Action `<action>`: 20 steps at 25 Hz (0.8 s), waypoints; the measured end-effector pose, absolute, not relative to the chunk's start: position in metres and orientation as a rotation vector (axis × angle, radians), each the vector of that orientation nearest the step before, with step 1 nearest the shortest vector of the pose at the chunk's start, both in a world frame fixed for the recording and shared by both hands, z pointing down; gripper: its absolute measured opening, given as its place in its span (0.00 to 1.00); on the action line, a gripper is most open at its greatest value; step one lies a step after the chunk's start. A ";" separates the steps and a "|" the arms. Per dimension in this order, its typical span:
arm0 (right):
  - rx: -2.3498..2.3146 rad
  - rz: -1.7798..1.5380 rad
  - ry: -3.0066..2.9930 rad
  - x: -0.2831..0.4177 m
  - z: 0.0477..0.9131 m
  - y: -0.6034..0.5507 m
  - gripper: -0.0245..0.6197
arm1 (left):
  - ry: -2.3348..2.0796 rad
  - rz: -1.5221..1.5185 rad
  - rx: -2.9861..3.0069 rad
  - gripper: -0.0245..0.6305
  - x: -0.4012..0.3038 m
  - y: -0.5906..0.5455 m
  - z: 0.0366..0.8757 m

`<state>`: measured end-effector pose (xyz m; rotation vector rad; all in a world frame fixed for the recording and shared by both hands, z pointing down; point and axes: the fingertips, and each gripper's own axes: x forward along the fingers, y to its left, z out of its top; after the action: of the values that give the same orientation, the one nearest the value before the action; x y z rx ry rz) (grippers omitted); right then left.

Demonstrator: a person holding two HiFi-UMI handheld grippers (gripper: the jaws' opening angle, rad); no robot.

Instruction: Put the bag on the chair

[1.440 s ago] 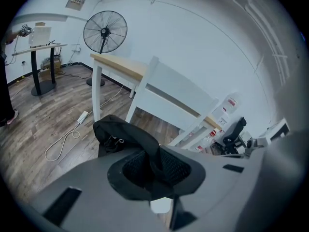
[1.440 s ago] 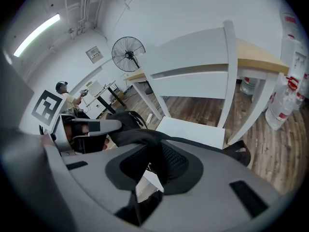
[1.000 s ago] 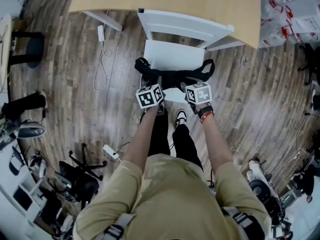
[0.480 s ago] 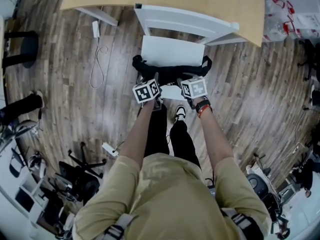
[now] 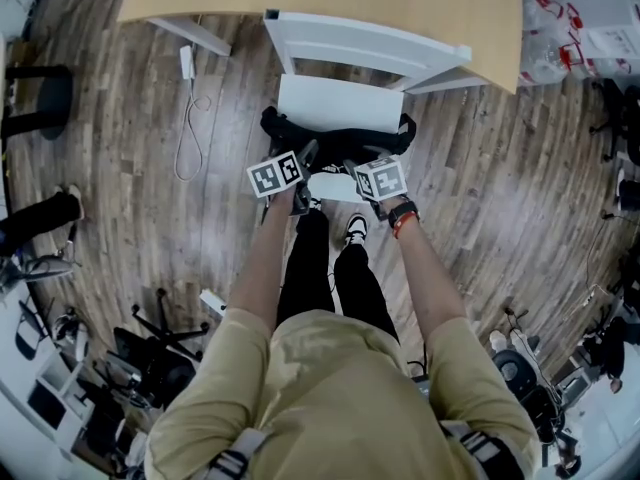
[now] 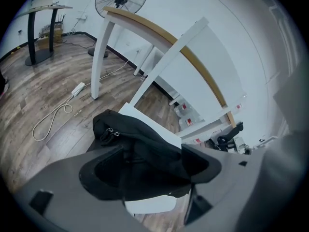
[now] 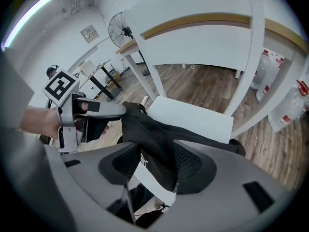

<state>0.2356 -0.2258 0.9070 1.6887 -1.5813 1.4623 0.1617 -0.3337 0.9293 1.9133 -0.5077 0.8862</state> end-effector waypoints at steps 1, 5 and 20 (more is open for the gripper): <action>1.696 1.460 -1.579 0.237 0.906 -0.225 0.37 | -0.502 0.892 1.927 0.60 0.162 -0.333 0.928; 1.692 1.452 -1.592 0.236 0.899 -0.221 0.53 | -0.499 0.892 1.949 0.60 0.157 -0.326 0.918; 1.989 1.507 -1.573 0.234 0.815 -0.184 0.65 | -0.470 0.849 2.104 0.60 0.134 -0.285 0.830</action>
<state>0.2345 -0.1837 0.8155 1.9888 -1.5727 1.5071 0.1340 -0.2853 0.8303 2.1035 -0.4704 0.8486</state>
